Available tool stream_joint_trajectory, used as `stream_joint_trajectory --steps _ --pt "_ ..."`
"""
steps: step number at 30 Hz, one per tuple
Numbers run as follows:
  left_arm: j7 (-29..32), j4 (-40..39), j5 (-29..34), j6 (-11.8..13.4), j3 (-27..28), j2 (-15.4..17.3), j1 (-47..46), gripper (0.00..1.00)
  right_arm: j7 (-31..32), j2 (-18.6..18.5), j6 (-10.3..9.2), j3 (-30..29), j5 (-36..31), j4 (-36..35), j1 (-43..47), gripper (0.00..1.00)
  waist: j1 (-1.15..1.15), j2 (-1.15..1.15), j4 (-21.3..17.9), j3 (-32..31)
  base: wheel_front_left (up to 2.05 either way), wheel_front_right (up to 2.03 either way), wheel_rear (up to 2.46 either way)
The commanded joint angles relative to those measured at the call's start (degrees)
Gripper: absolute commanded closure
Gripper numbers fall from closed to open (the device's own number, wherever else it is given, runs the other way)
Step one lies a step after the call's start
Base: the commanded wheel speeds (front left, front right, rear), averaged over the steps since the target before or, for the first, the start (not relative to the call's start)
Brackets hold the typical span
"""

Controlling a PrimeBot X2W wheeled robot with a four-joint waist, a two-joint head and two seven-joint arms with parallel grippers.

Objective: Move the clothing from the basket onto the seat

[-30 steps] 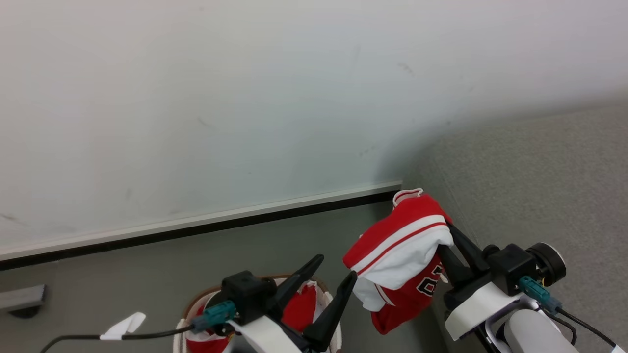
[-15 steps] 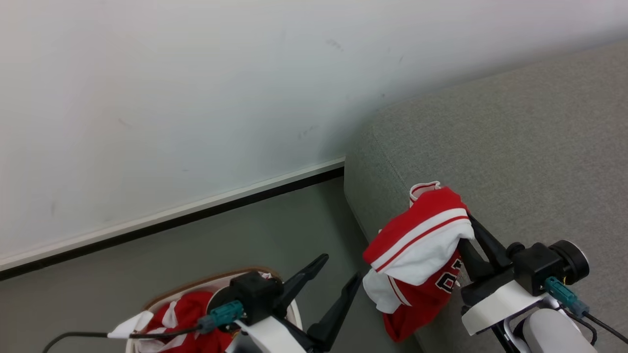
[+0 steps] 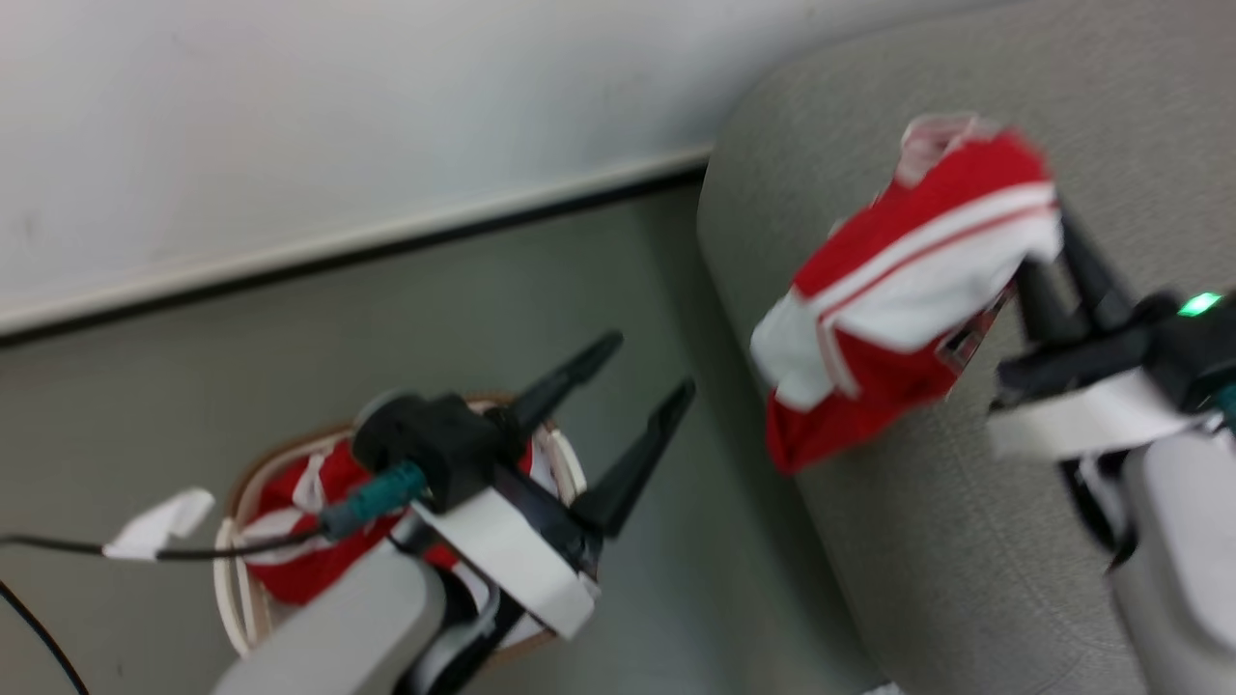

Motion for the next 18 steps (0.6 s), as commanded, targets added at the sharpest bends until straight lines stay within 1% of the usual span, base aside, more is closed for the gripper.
stream_joint_trajectory --steps 1,3,7,11,13,15,18 --pt "0.4 -0.5 1.0 -0.5 0.9 1.1 -2.8 0.0 0.0 -0.8 -0.14 -2.0 -1.2 -0.4 -4.1 1.0 -0.01 0.0 3.3 8.9 0.0 0.0 0.0" --pt "0.4 -0.8 2.1 -1.2 1.3 1.4 -5.7 0.0 0.5 -1.7 -0.14 -4.6 -2.6 -0.4 -8.2 1.0 -0.01 0.0 4.6 12.2 0.0 0.0 0.0" --pt "0.0 -1.1 3.2 -2.5 2.7 1.4 -10.9 0.0 3.2 -5.9 -0.14 -10.7 -5.3 -0.2 -18.7 1.0 -0.01 0.0 7.2 17.8 0.0 0.0 0.0" --pt "-0.8 -0.6 3.2 -3.1 3.6 1.0 -13.8 0.0 6.7 -10.0 -0.14 -18.7 -7.4 1.2 -29.1 1.0 -0.01 0.0 9.5 21.1 0.0 0.0 0.0" --pt "-1.5 -0.2 3.0 -3.4 3.7 0.8 -14.1 0.0 8.6 -12.3 -0.14 -21.6 -9.2 2.6 -33.2 1.0 -0.01 0.0 10.7 22.1 0.0 0.0 0.0" --pt "-2.0 0.0 2.7 -3.6 3.6 0.7 -14.0 0.0 10.8 -14.4 -0.14 -24.2 -10.8 3.7 -35.9 1.0 -0.01 0.0 11.7 22.9 0.0 0.0 0.0" --pt "-2.3 0.3 2.6 -3.8 3.2 1.0 -13.4 0.0 13.8 -17.1 -0.14 -27.8 -14.3 5.6 -37.2 1.0 -0.01 0.0 12.8 24.0 0.0 0.0 0.0"
